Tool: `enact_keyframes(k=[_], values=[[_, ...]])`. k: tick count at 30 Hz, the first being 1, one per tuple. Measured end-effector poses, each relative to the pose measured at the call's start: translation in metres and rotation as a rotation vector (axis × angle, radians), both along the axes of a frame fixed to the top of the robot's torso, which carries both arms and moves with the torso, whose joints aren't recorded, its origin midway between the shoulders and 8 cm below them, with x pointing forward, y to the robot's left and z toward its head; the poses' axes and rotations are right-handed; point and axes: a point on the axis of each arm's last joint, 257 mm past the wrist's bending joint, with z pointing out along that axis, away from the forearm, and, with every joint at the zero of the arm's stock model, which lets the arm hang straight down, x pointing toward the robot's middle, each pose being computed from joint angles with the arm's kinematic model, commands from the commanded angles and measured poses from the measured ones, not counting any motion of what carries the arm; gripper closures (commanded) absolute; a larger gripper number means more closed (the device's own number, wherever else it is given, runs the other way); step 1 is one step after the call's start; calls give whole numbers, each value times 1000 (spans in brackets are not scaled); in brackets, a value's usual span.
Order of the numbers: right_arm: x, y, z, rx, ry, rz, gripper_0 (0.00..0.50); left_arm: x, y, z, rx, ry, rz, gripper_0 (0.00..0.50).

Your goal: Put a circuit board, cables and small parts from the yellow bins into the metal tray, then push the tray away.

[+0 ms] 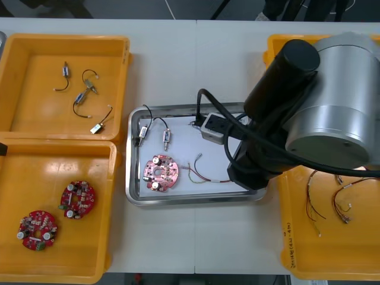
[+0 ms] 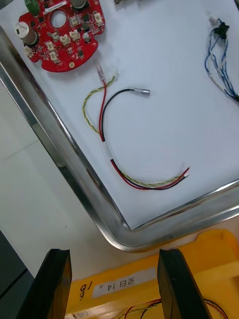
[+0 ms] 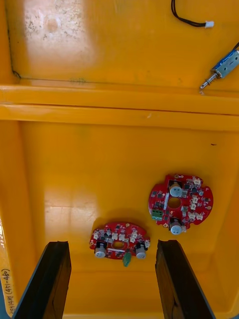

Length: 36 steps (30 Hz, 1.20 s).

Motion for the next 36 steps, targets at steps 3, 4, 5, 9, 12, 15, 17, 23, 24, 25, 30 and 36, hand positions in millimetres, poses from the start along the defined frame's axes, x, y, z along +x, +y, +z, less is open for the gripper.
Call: enact_keyframes(k=[3,4,5,9,12,15,17,23,24,25,30,36], values=[[1,4,-6,-41,-2,44,0,0,1,0,-1,-3,5,0],[1,3,-9,-60,-5,68,0,0,1,0,-3,-6,8,0],[1,3,-11,-80,-9,97,0,1,2,1,-5,-9,12,0],[3,8,-20,-136,-39,210,0,3,4,1,-9,-24,31,0],[4,15,-26,-161,-64,242,0,4,6,0,-10,-31,43,0],[3,24,-35,-180,-66,269,0,5,5,0,-16,-35,48,0],[2,32,-42,-175,-55,280,0,6,5,0,-18,-39,52,0],[4,63,-59,-132,-41,300,0,6,2,3,-27,-55,50,0],[5,69,-62,-127,-52,309,0,7,1,3,-27,-57,48,0],[6,73,-66,-127,-60,320,0,7,0,4,-26,-60,44,0],[4,82,-87,-157,-61,364,0,7,-5,6,-22,-73,31,0],[3,83,-103,-198,-59,401,0,7,-6,7,-21,-77,25,0]])
